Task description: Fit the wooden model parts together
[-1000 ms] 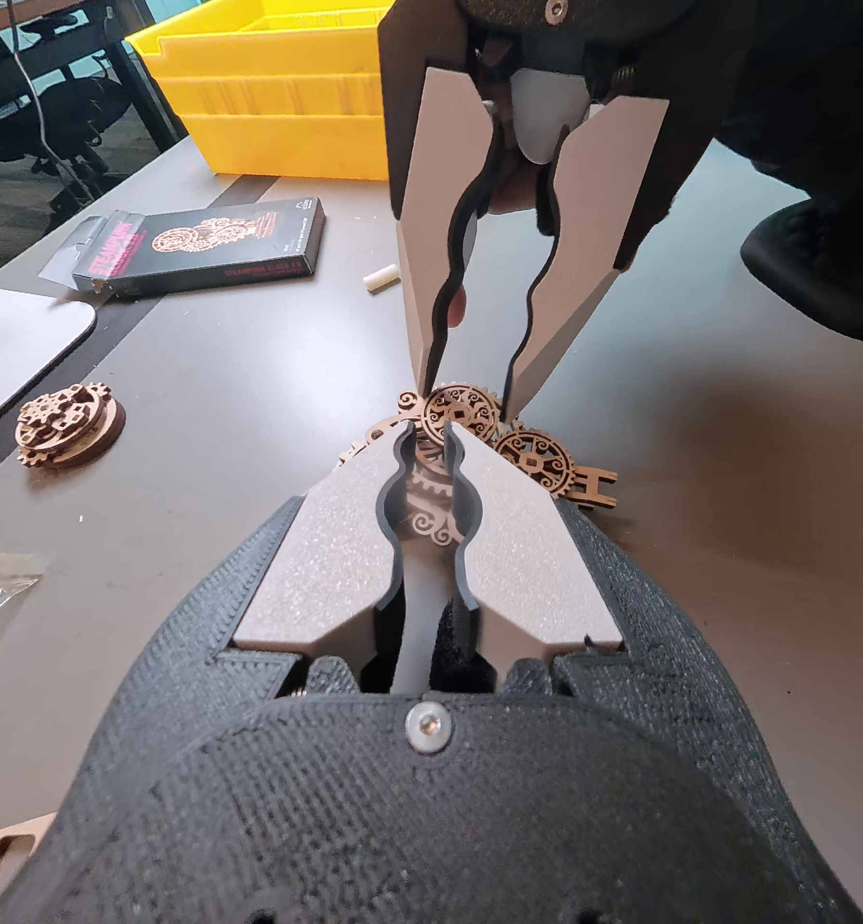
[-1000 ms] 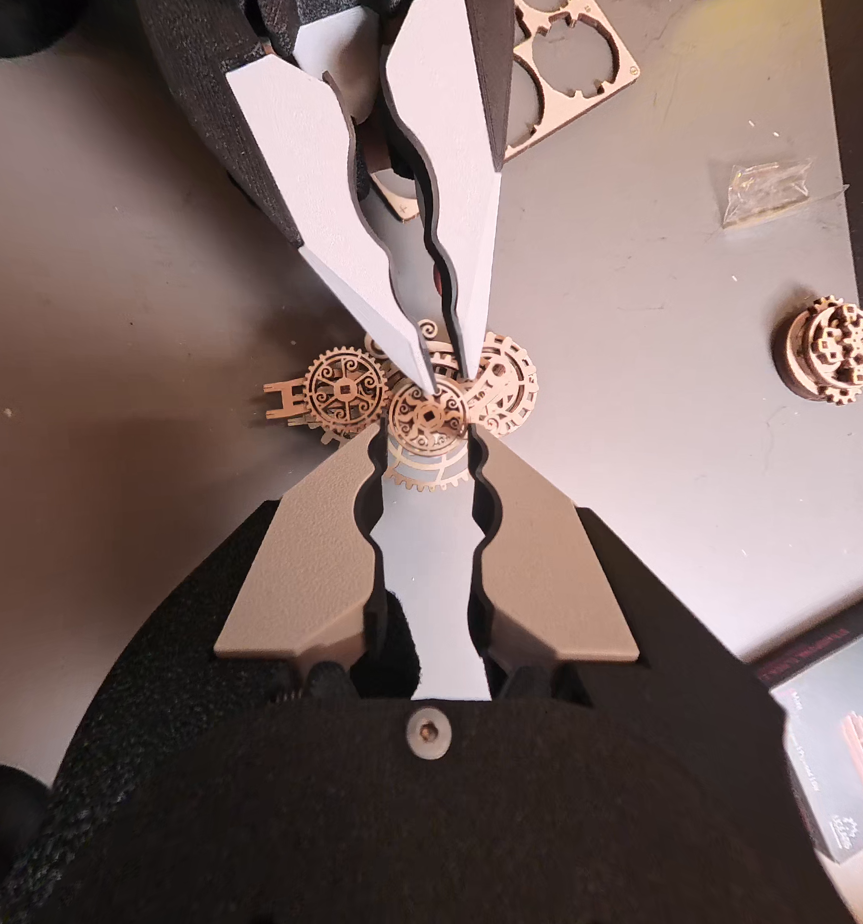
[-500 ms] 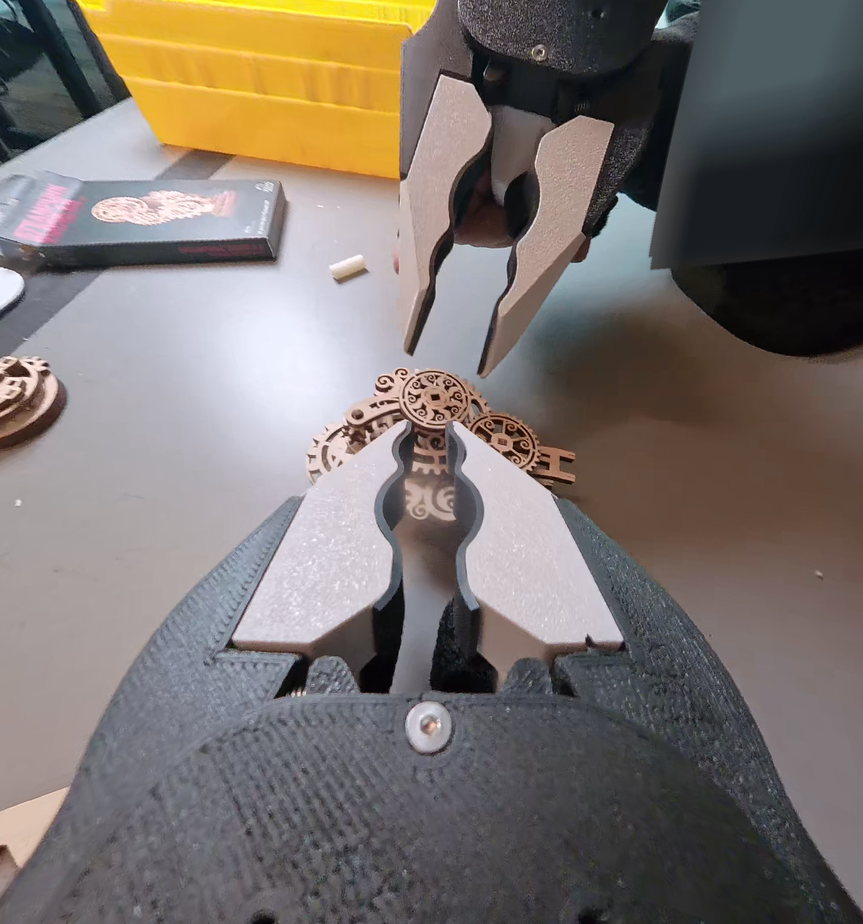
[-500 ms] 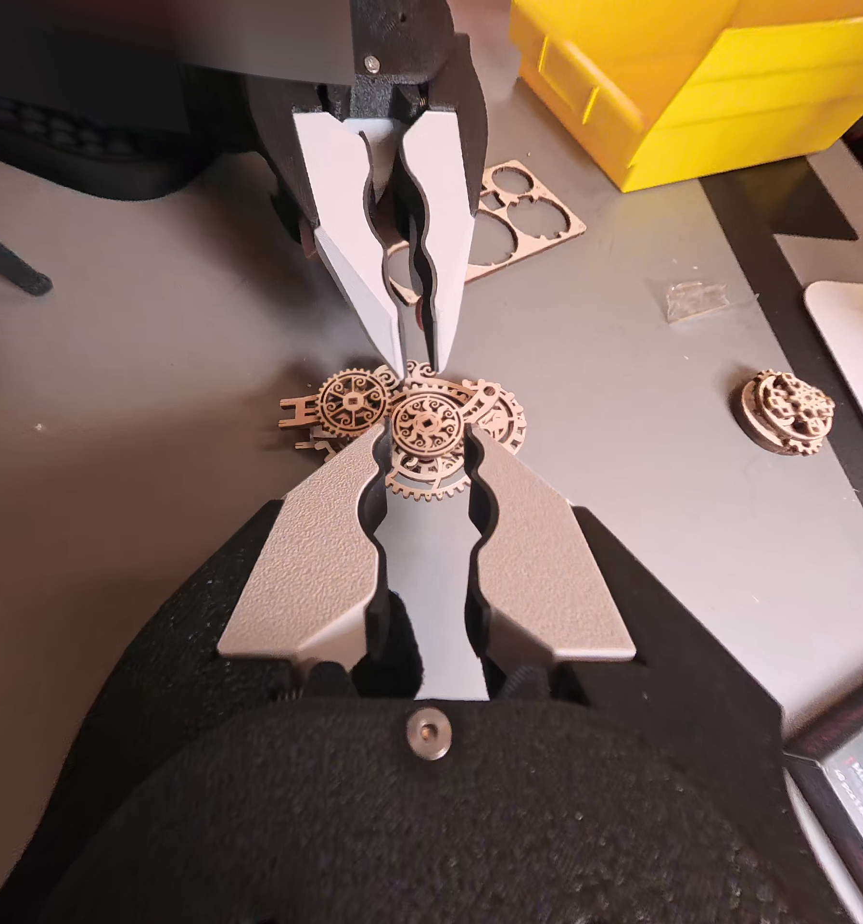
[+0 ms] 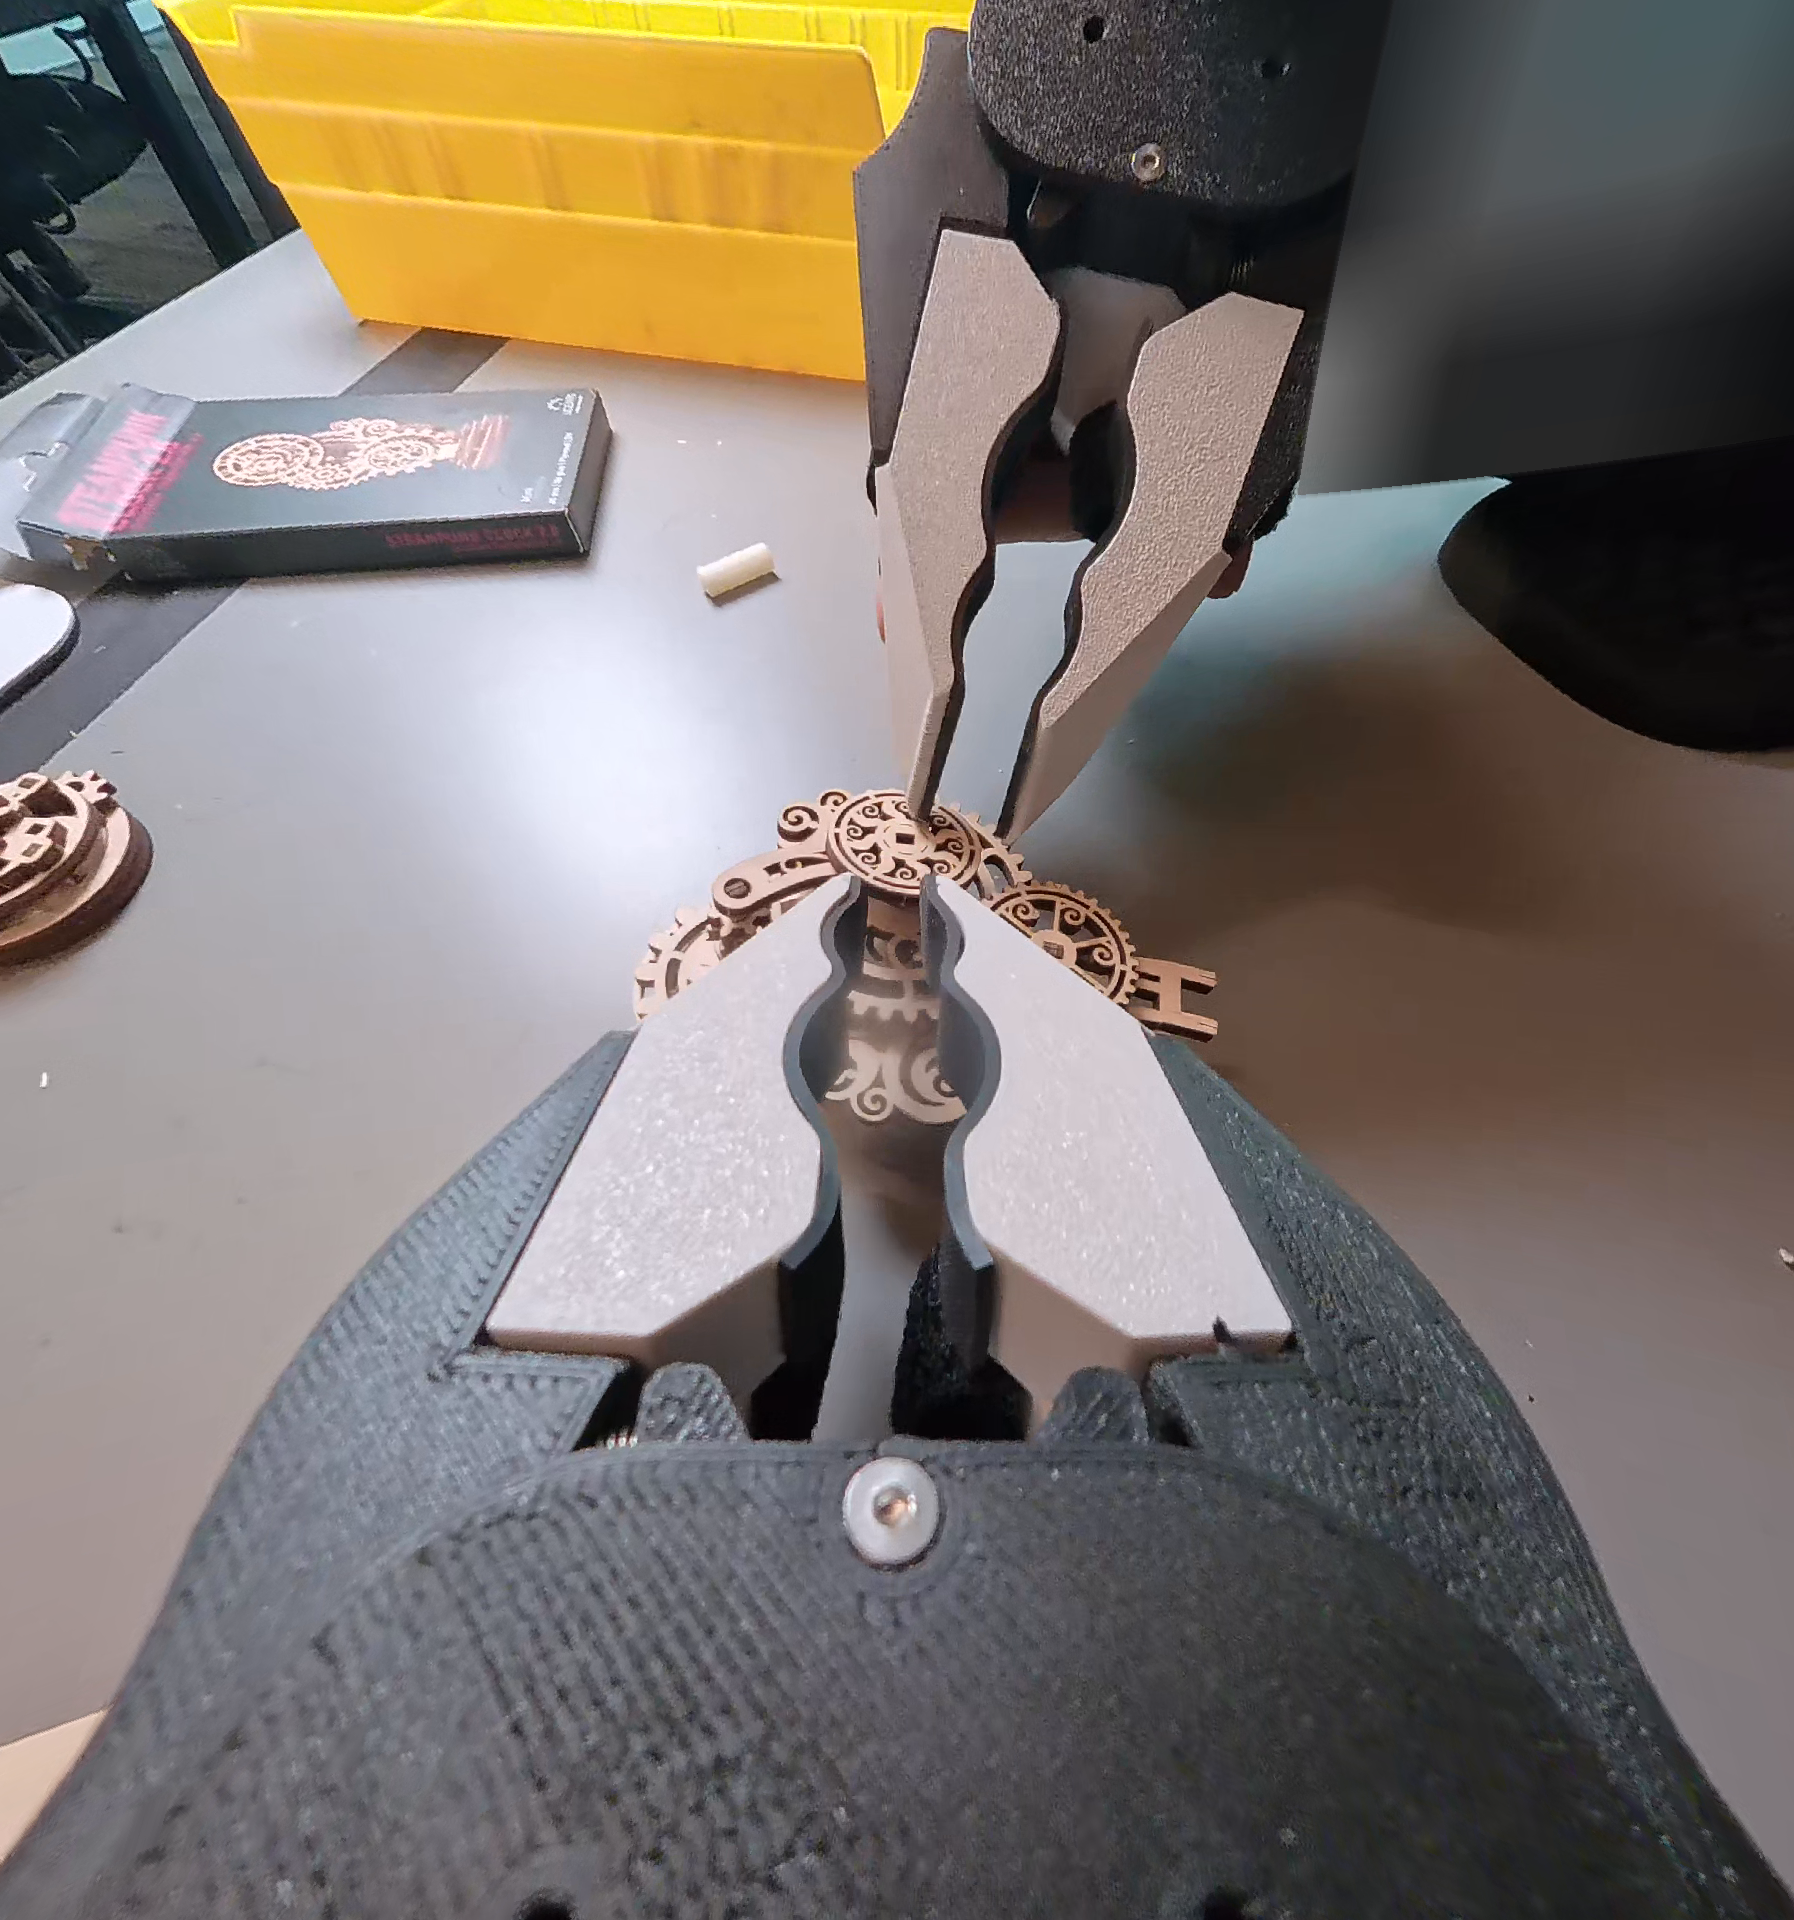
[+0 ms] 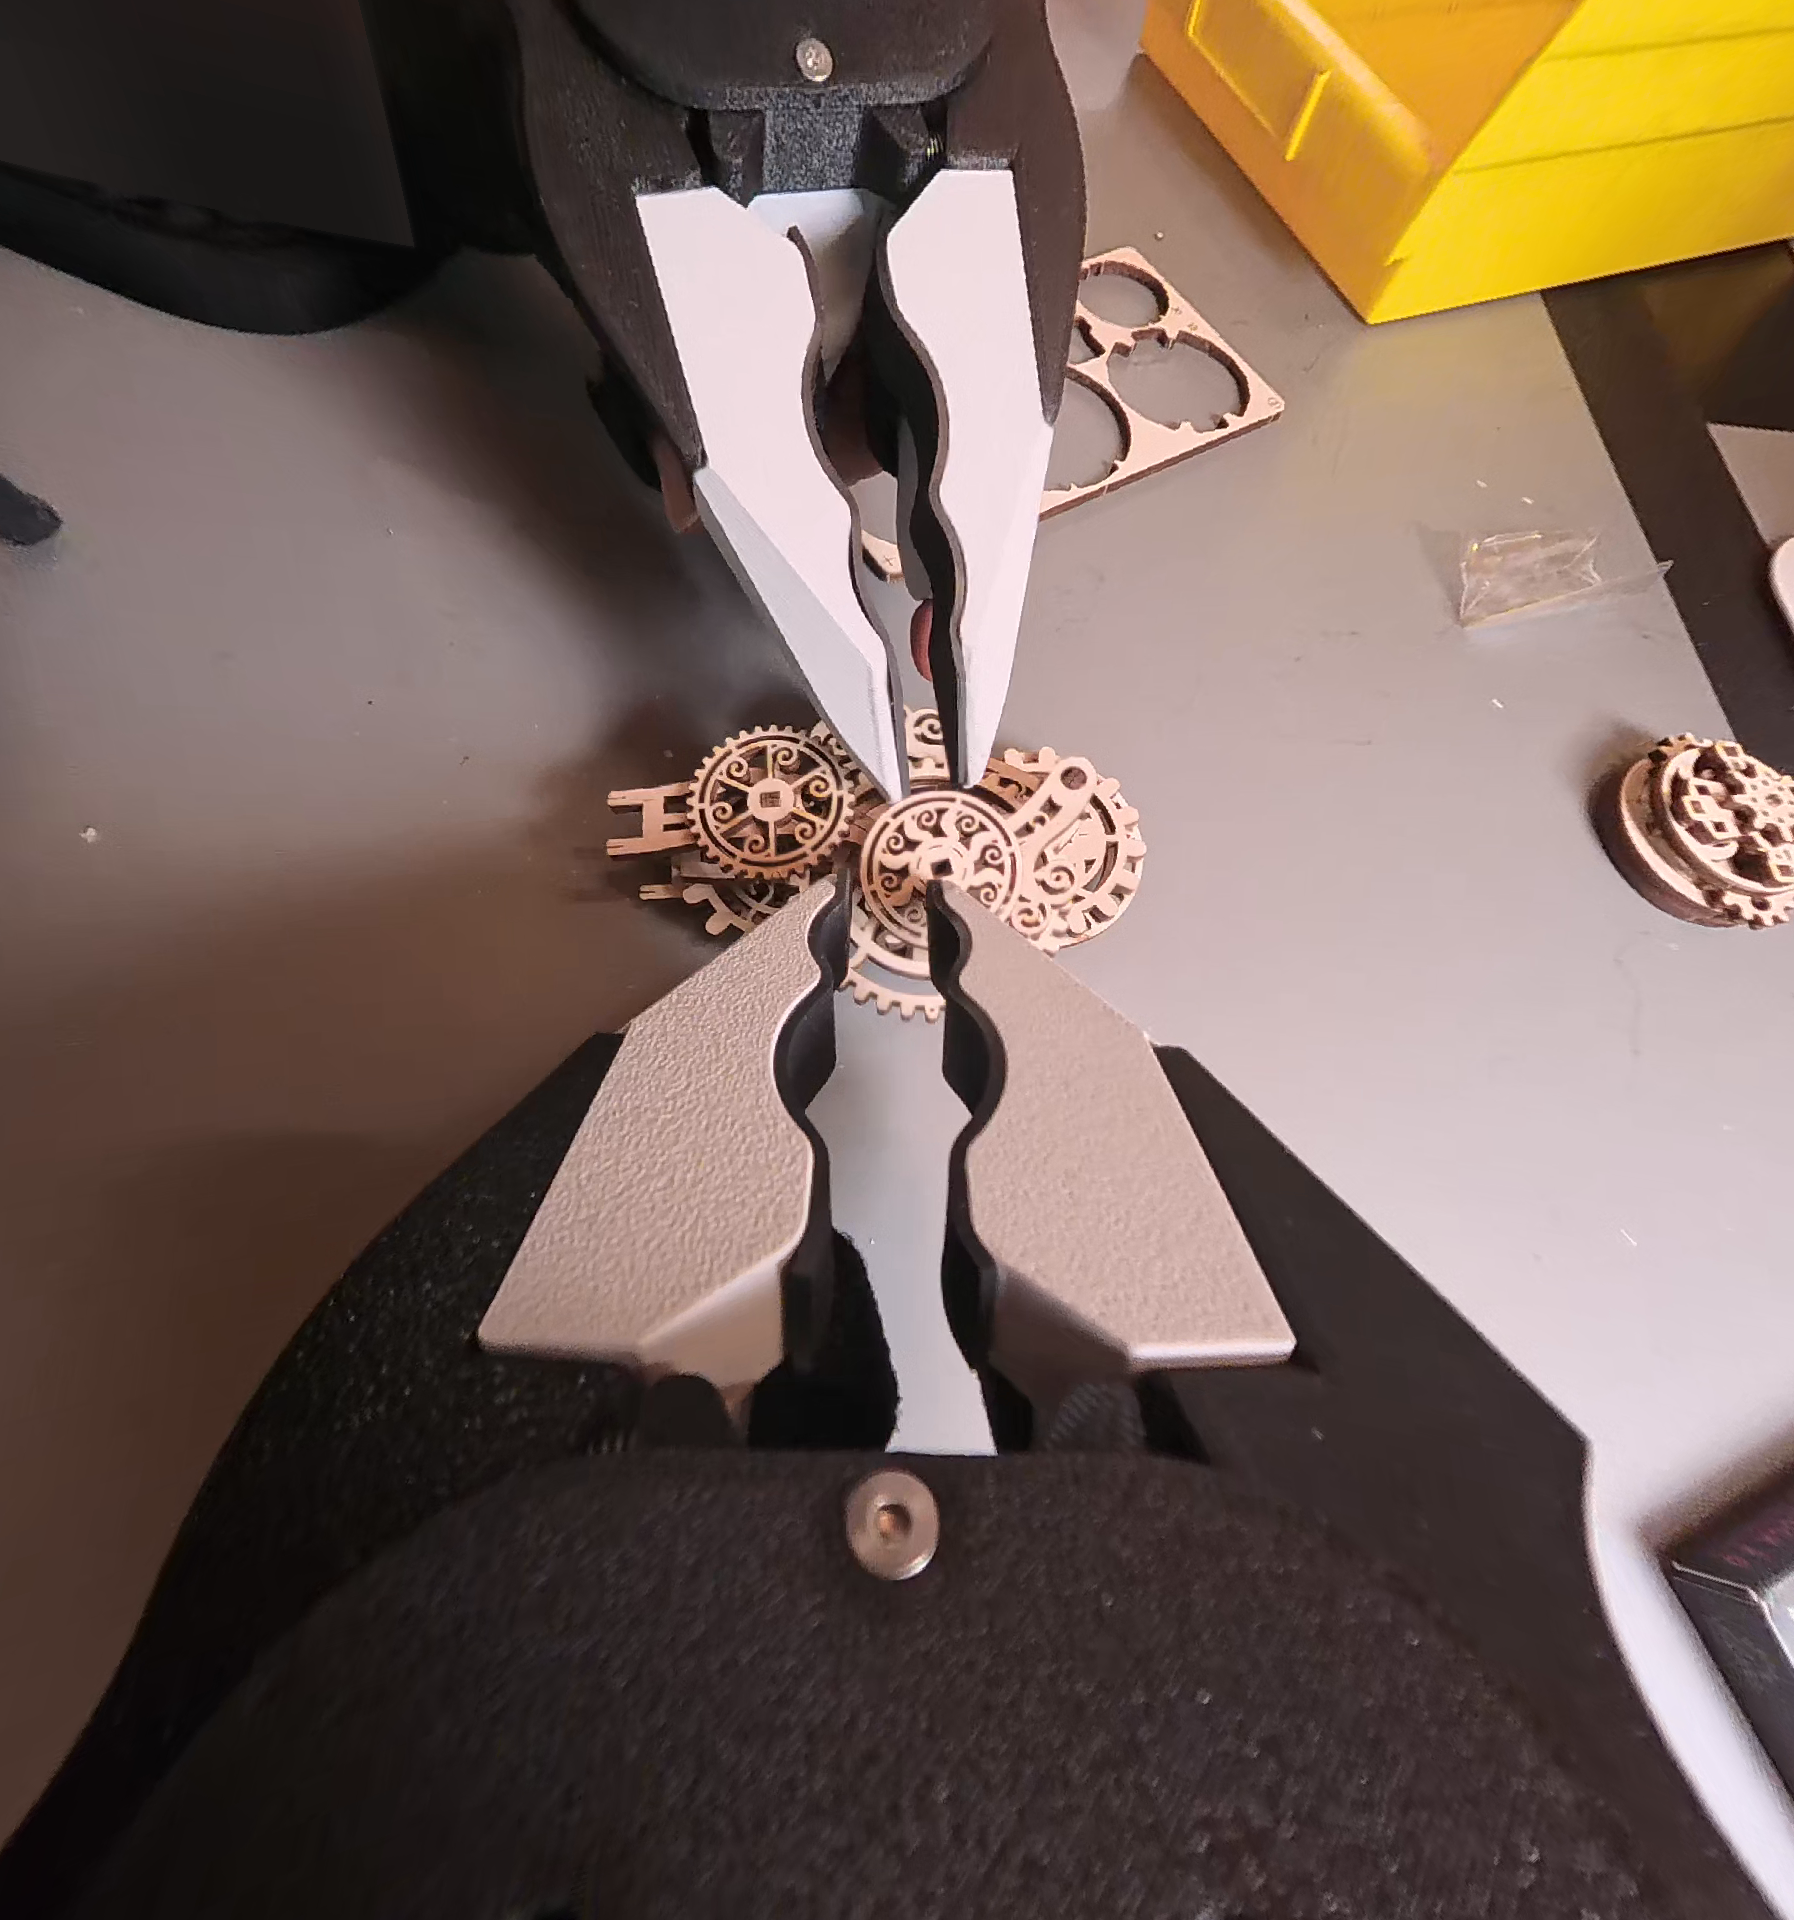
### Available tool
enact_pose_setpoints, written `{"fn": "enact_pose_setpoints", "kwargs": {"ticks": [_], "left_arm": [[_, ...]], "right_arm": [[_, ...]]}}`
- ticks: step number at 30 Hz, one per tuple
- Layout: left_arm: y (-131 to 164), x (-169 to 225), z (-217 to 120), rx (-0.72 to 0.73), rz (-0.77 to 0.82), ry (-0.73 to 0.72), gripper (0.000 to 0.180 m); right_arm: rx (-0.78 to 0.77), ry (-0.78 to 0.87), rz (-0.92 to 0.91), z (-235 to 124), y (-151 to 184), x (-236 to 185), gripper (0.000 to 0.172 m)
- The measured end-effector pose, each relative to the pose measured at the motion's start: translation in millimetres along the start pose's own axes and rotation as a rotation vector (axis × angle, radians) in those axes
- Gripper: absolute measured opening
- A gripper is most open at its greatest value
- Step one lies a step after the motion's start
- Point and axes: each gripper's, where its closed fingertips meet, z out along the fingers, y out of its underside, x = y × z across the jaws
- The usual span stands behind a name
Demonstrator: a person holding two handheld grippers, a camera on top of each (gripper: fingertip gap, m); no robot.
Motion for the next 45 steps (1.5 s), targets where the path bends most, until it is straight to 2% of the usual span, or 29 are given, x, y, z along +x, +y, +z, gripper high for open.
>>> {"fn": "enact_pose_setpoints", "kwargs": {"ticks": [5, 12, 36, 42, 45], "left_arm": [[-2, -2, -2, 0.01, 0.002, -0.01, 0.007], [-1, -3, -5, 0.015, -0.023, 0.001, 0.01], [7, -6, -4, -0.019, -0.035, -0.002, 0.01], [-1, -9, -9, 0.023, -0.037, -0.009, 0.01], [-2, -9, -7, 0.031, -0.044, -0.011, 0.013]], "right_arm": [[0.047, 0.026, 0.018, -4, -7, 6, 0.012], [0.022, 0.005, 0.065, -2, 5, 9, 0.022], [-0.012, 0.01, 0.044, -3, 3, 6, 0.018], [0.029, 0.021, 0.04, -6, -7, 6, 0.019], [0.003, 0.008, 0.03, -2, -5, 2, 0.019]]}}
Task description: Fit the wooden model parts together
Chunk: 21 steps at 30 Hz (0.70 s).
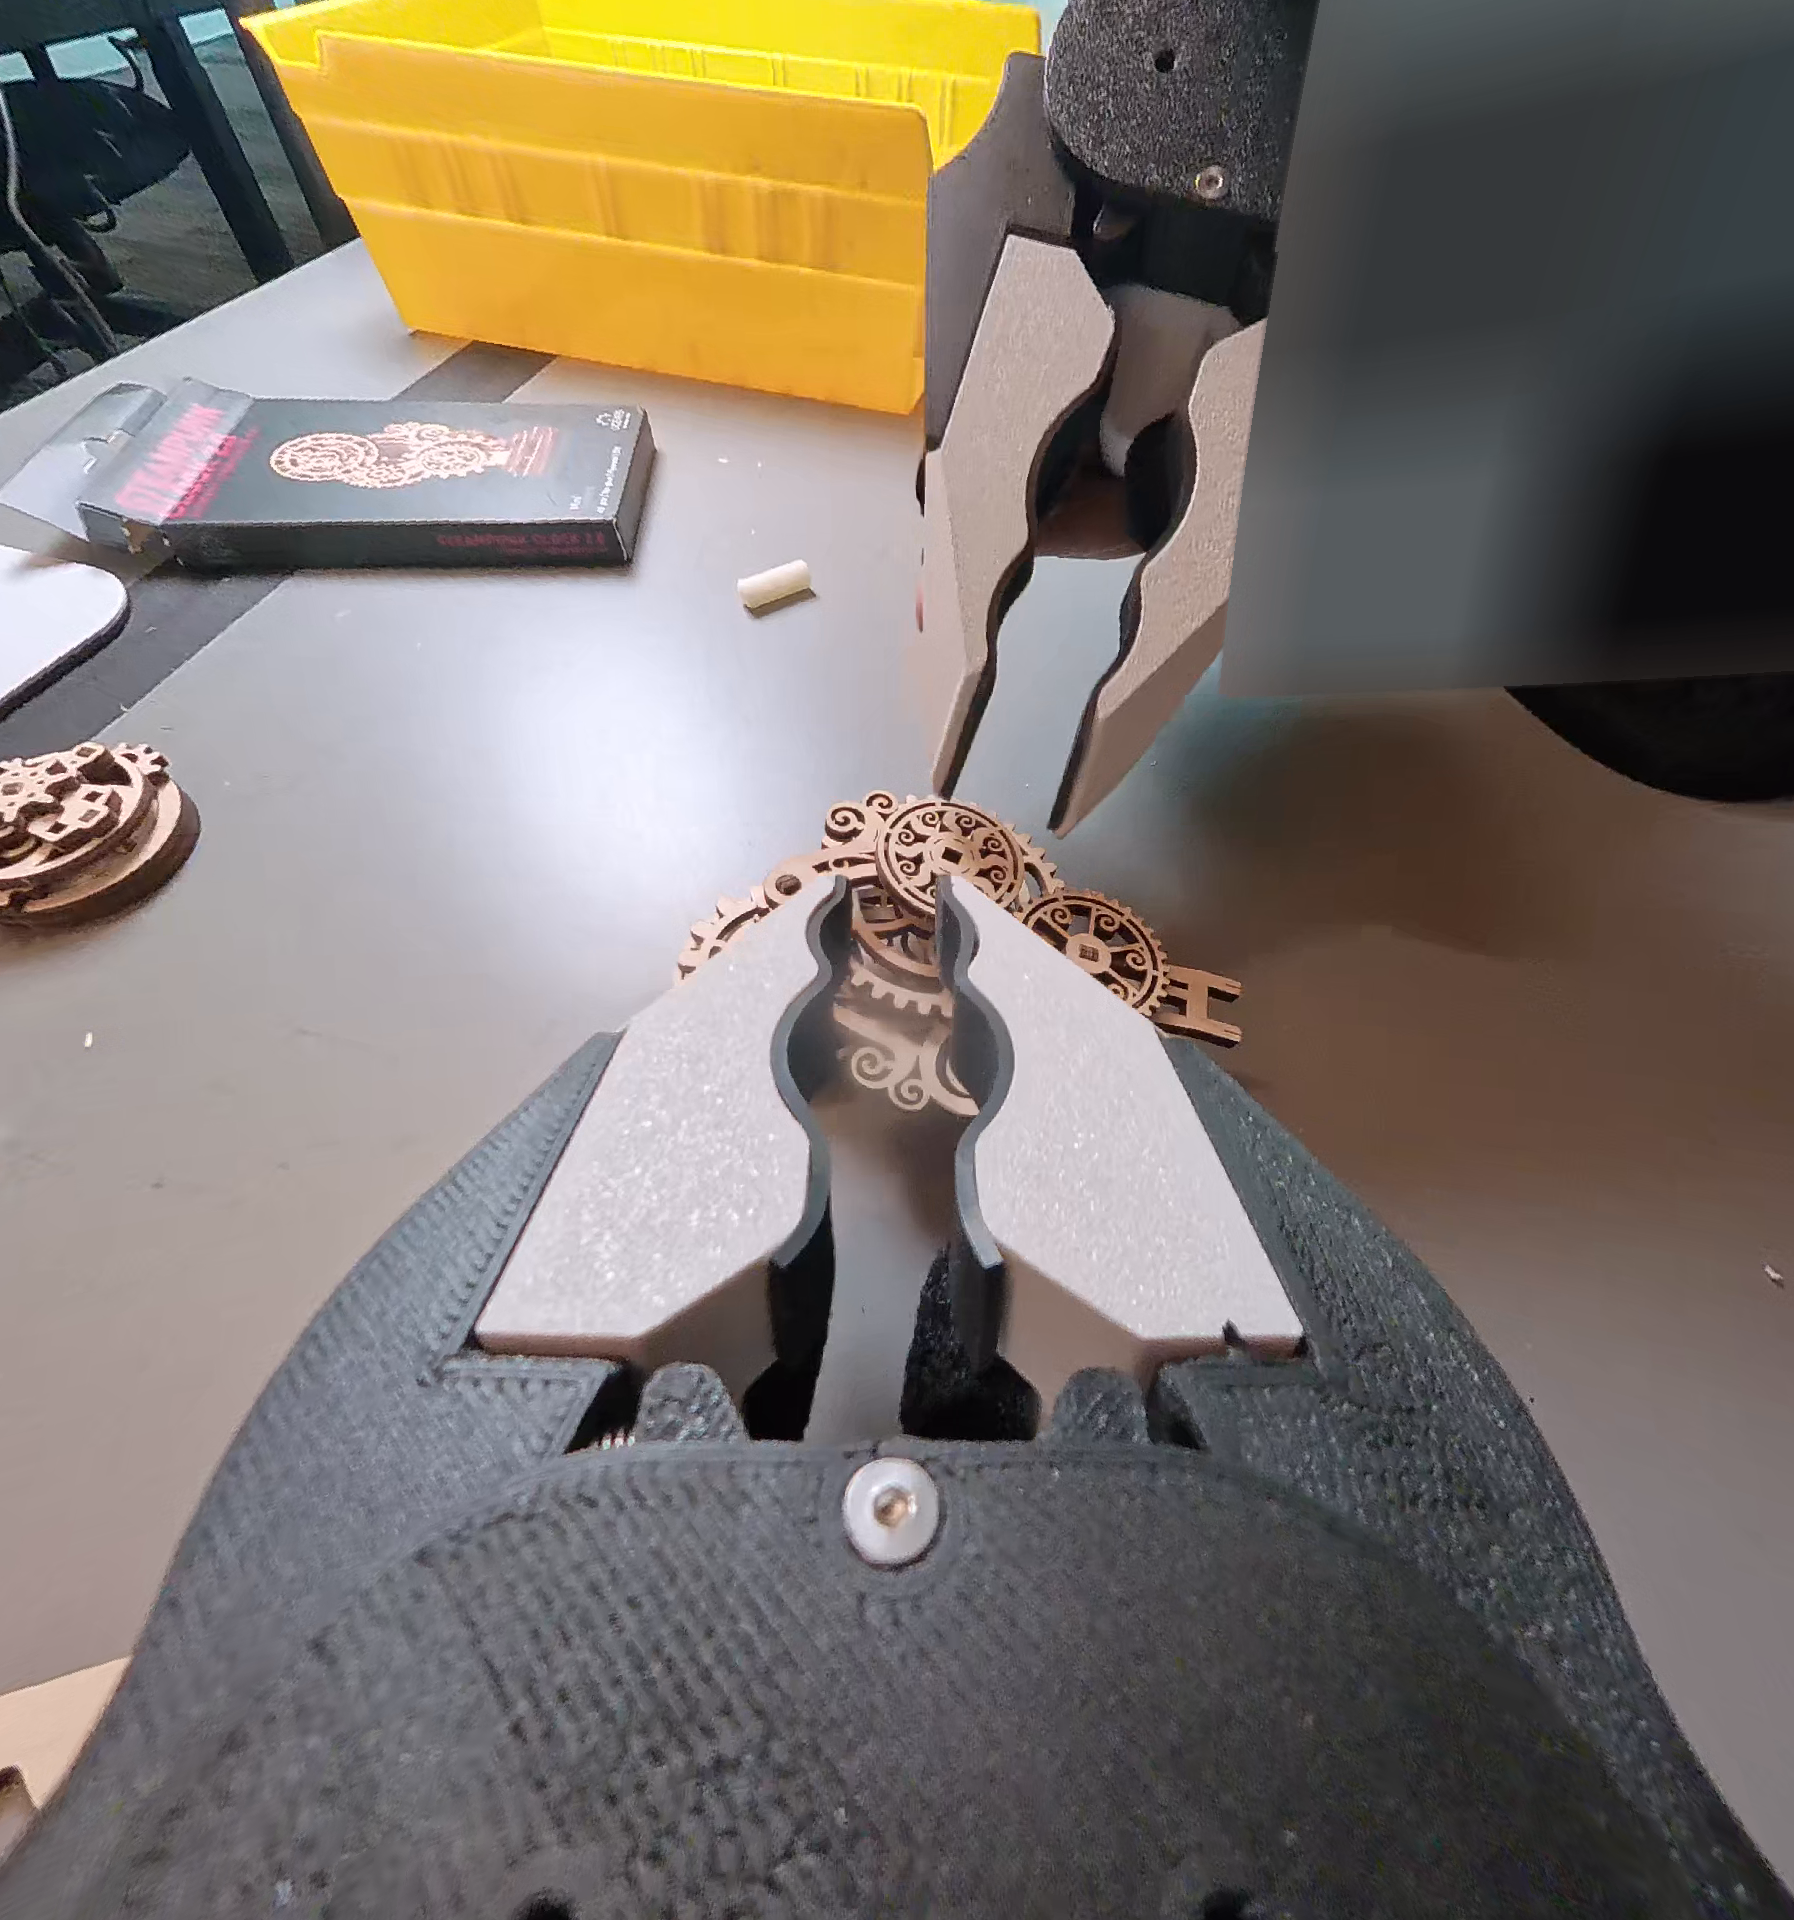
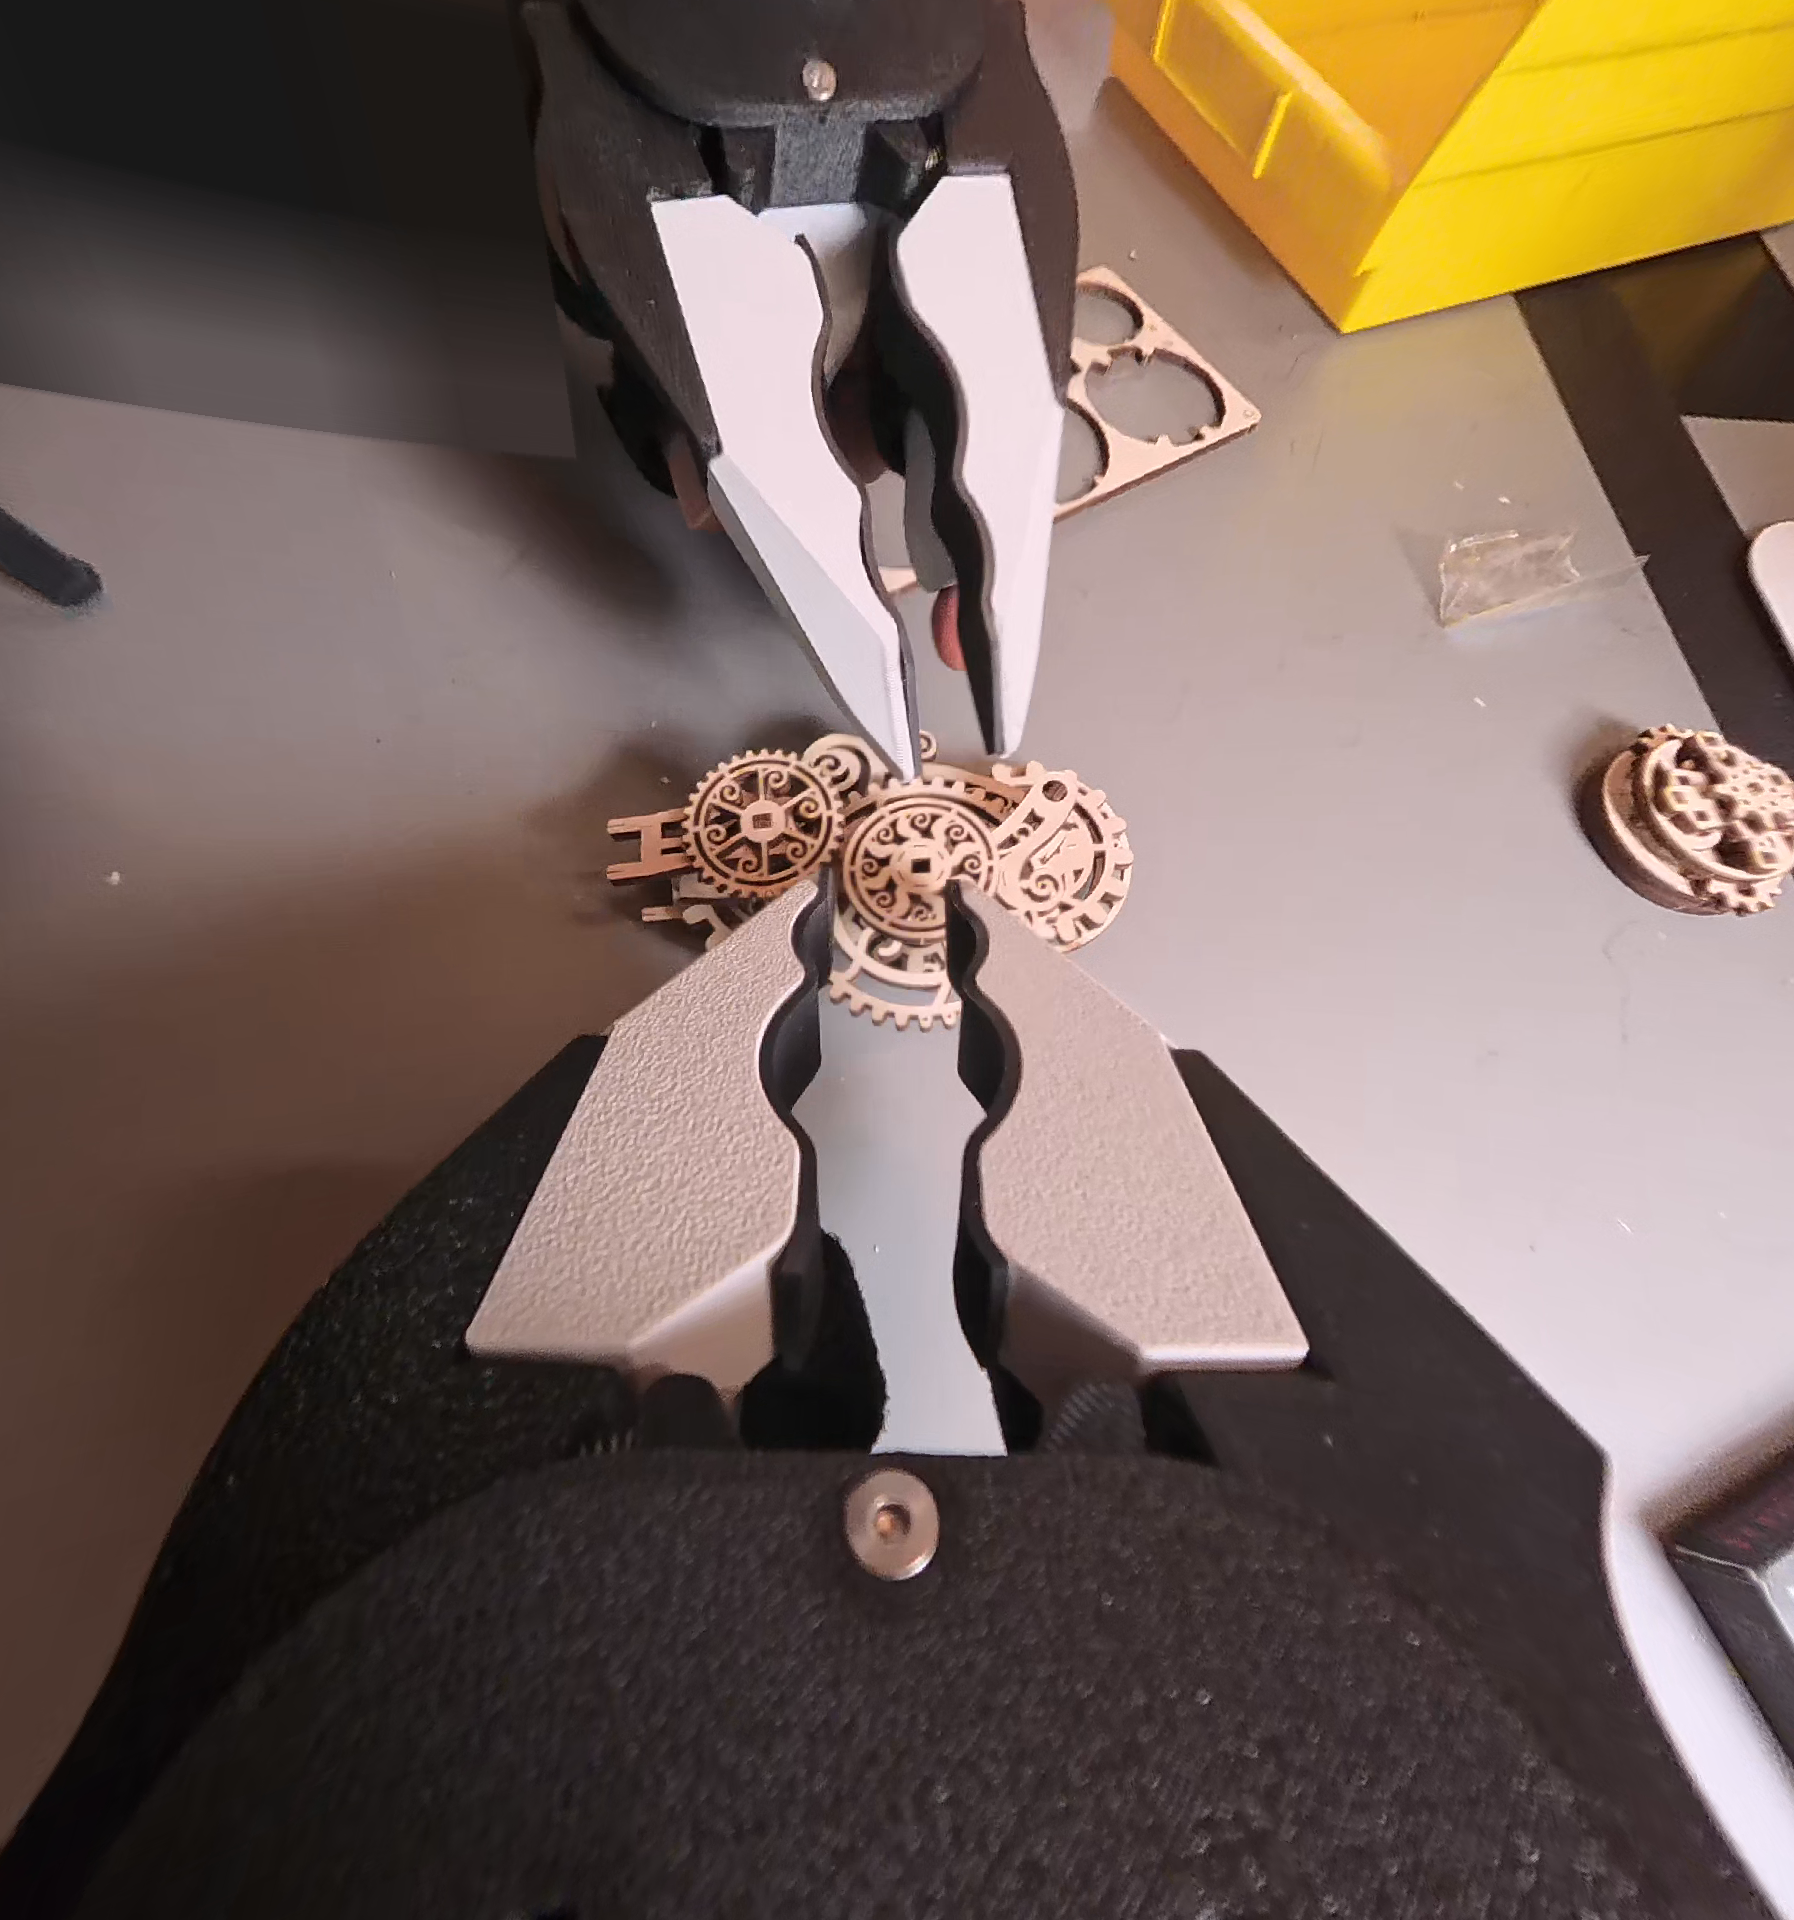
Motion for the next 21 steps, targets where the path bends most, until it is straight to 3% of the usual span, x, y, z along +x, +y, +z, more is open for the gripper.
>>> {"fn": "enact_pose_setpoints", "kwargs": {"ticks": [15, 21], "left_arm": [[5, 12, 4, -0.026, 0.031, 0.048, 0.013], [2, 4, 3, -0.006, 0.01, 0.01, 0.016]], "right_arm": [[-0.034, 0.103, -0.039, -1, 6, 16, 0.019], [-0.046, 0.04, -0.04, -5, 7, 6, 0.023]]}}
